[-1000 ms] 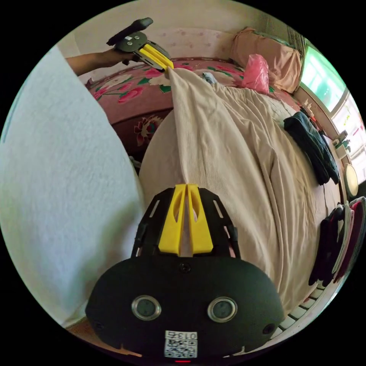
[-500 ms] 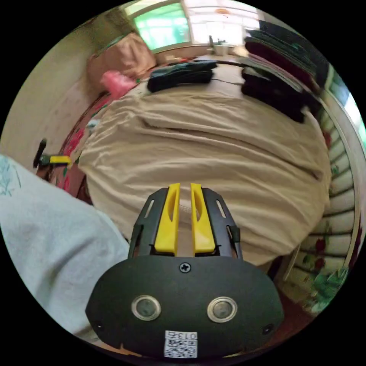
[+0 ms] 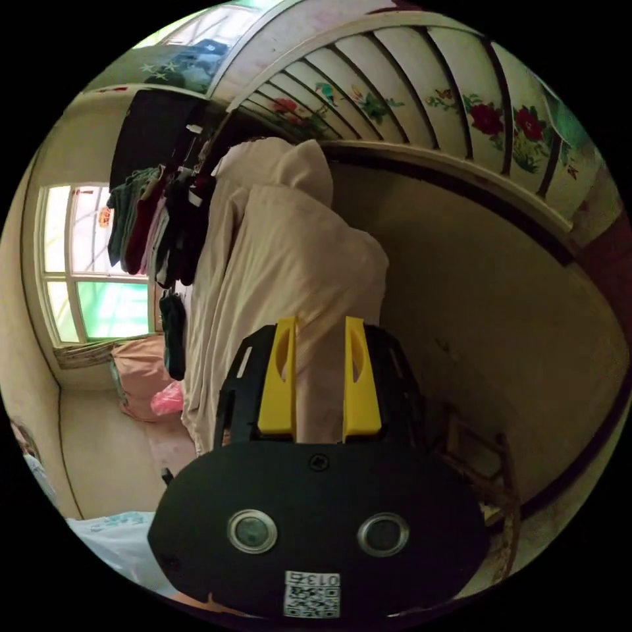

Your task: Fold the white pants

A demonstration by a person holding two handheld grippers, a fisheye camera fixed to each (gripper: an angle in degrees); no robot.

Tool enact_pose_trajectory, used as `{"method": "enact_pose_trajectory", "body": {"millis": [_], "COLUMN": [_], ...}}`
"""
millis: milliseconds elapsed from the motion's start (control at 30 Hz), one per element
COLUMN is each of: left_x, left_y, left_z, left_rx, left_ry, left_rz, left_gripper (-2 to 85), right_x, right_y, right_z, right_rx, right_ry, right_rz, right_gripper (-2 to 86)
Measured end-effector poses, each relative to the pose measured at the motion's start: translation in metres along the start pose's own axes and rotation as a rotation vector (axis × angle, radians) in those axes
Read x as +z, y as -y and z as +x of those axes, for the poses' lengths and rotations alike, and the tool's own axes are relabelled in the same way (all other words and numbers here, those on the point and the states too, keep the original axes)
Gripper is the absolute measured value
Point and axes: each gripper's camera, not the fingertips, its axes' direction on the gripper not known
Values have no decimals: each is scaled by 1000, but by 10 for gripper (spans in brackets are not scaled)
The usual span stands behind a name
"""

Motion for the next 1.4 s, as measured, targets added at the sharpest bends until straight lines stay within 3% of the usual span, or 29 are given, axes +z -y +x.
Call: {"method": "enact_pose_trajectory", "body": {"millis": [67, 133, 367, 533, 667, 767, 1000, 1167, 1300, 1400], "left_x": [-1, -2, -10, -20, -60, -67, -42, -40, -90, -108], "left_y": [-2, -4, -10, -19, -34, -14, 65, 65, 36, 31], "left_z": [-16, -18, -21, -38, -53, -58, -58, -84, -97, -133], "left_rx": [-58, -32, -28, -80, -145, -95, -22, -161, -200, -207], "left_ry": [-108, -100, -113, -180, -72, 12, 194, 54, 178, 416], "left_rz": [-6, -52, -59, -11, 137, 174, 129, 112, 263, 210], "left_gripper": [46, 22, 3, 1, -1, -2, -2, -1, 4, 18], "right_x": [1, -1, -25, 12, -24, -7, 170, 248, 218, 238], "right_y": [5, 10, 19, 35, 31, 11, -73, -77, -34, 17], "right_z": [1, -2, -82, -81, -120, -188, -355, -393, -437, -469], "right_rx": [0, -4, -422, -454, -496, -719, -1312, -1389, -1462, -1513], "right_ry": [53, 42, -342, -532, -687, -542, -279, -350, -363, -413], "right_rz": [-2, -5, -71, -240, -12, 98, -217, -473, -147, -188], "right_gripper": [72, 53, 26, 46, 45, 26, 6, 7, 29, 72]}}
